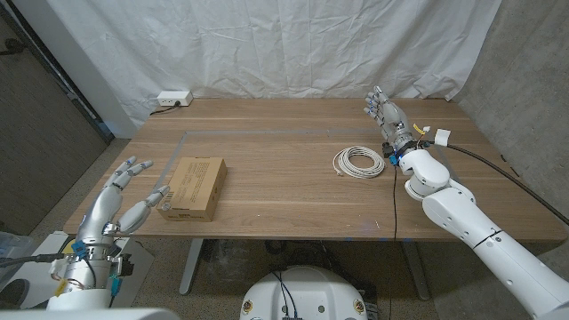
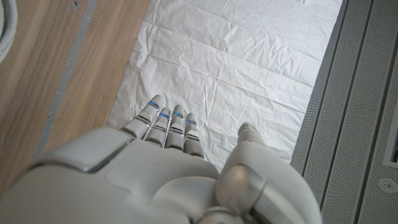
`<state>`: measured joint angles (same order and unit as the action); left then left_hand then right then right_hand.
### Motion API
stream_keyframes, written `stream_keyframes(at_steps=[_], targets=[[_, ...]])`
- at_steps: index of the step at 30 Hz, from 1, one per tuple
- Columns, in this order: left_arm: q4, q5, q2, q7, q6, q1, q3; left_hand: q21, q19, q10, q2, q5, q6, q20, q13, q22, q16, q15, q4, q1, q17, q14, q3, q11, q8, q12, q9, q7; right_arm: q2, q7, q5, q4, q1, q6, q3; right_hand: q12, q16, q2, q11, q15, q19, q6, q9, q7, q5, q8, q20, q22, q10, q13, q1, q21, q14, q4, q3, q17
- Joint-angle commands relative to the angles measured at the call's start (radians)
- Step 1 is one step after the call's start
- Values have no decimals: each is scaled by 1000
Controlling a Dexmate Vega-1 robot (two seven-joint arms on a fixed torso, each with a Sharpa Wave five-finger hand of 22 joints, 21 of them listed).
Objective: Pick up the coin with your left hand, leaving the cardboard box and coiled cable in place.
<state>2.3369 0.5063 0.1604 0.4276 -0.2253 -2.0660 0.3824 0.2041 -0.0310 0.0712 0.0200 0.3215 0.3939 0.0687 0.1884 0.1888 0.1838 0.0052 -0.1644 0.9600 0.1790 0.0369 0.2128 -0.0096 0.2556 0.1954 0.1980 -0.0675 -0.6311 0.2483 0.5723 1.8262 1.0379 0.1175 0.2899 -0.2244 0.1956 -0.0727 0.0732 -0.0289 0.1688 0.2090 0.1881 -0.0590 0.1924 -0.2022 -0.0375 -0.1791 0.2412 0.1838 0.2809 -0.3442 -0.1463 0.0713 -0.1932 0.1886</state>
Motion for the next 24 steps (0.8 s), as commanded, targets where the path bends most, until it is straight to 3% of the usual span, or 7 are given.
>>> stream_keyframes(at_steps=[1,3,5,12,20,24], targets=[[91,280,-30,70,185,-52,-39,4,-2,-13,0,-5,18,12,5,1,-3,1,0,24,3,-8,12,-4,5,-6,2,3,2,-4,1,-7,3,10,-4,3,-2,-3,1,-3,10,10,2,-2,-3,2,-25,-3,6,2,4,1,-2,8,-3,2],[84,308,-25,93,200,-50,-47,4,-3,-16,3,-6,23,12,5,1,-2,-2,1,31,3,-9,15,-2,5,-6,2,10,2,-5,2,-8,3,11,-4,3,-2,-3,3,-3,11,9,2,-1,-3,3,-25,-3,6,2,4,2,-2,8,-3,2],[68,252,-8,92,172,-51,-44,5,-3,-22,11,-8,34,18,5,1,-1,1,0,47,3,-12,21,-2,7,-5,3,20,5,-9,4,-14,3,15,-3,3,-2,-3,2,-3,11,10,2,-1,-3,2,-24,-3,6,2,4,2,-2,8,-3,2],[94,342,-17,182,219,-85,-66,5,-7,-48,31,-20,84,25,4,1,-3,6,-3,101,2,-29,41,4,19,-5,8,16,5,-12,0,-14,-4,14,1,3,-2,-2,2,-3,11,10,2,-1,-3,2,-24,-3,7,2,3,4,-2,8,-3,2],[105,425,-5,217,300,-107,-97,6,-9,-68,53,-35,89,28,4,1,-3,11,-6,152,2,-43,61,7,16,-5,14,18,4,-15,3,-17,-9,12,0,3,-2,-2,0,-2,12,10,2,0,-4,3,-24,-3,7,2,2,6,-2,8,-2,2],[123,519,2,212,386,-115,-124,7,-9,-70,62,-41,84,33,4,1,-1,10,-5,165,2,-43,67,4,13,-3,16,19,4,-17,6,-21,-12,7,1,4,-2,-2,1,-3,12,9,2,1,-4,3,-24,-3,7,3,1,7,-2,8,-2,2]])
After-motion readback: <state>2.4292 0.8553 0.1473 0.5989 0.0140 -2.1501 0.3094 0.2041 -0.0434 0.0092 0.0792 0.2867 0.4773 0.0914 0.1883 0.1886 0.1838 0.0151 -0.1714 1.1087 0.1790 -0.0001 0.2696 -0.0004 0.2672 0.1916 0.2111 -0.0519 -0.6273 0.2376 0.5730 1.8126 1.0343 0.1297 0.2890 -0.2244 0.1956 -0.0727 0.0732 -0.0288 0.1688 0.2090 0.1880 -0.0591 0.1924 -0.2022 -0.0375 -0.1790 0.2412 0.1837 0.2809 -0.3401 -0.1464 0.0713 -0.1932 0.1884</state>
